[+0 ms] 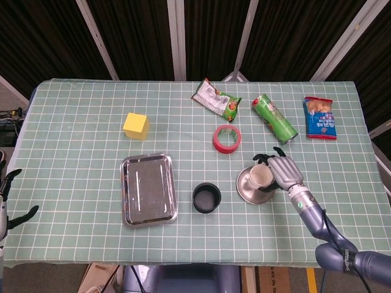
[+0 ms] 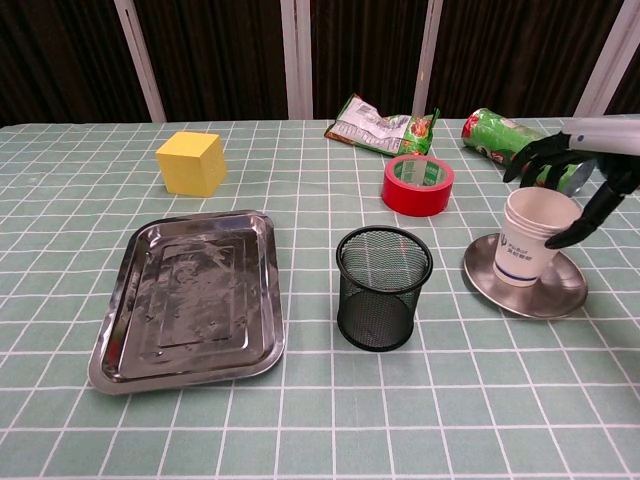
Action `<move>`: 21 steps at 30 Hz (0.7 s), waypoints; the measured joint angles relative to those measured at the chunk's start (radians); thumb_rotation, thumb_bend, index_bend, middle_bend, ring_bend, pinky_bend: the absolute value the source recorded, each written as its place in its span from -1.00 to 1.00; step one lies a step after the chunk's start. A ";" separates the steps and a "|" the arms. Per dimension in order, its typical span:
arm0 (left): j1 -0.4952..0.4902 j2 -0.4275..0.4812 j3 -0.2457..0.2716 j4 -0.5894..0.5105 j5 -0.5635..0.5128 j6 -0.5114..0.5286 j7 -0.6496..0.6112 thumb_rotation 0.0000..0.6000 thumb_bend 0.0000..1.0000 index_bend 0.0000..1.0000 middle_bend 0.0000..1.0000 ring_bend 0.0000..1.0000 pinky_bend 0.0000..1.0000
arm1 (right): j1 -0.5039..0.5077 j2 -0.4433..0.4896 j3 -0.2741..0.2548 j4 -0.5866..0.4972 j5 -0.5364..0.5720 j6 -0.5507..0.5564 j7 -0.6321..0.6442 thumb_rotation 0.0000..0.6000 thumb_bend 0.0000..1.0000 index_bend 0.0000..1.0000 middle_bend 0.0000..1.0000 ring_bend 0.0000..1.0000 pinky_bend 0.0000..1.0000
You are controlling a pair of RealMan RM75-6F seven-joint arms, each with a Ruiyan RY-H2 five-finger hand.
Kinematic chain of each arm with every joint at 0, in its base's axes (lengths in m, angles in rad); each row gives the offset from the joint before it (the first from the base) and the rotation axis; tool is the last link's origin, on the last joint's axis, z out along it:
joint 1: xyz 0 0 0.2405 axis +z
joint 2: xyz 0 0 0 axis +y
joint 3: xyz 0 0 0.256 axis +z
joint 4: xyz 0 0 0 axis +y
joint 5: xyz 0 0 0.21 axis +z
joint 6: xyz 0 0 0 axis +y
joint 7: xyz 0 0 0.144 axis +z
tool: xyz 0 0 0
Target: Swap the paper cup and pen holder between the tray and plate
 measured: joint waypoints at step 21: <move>-0.073 0.057 0.017 -0.049 0.031 -0.149 -0.009 1.00 -0.86 -0.64 -1.00 -1.00 -0.97 | -0.280 0.226 -0.102 -0.176 -0.094 0.370 -0.080 1.00 -0.99 -1.00 -0.84 -0.88 -1.00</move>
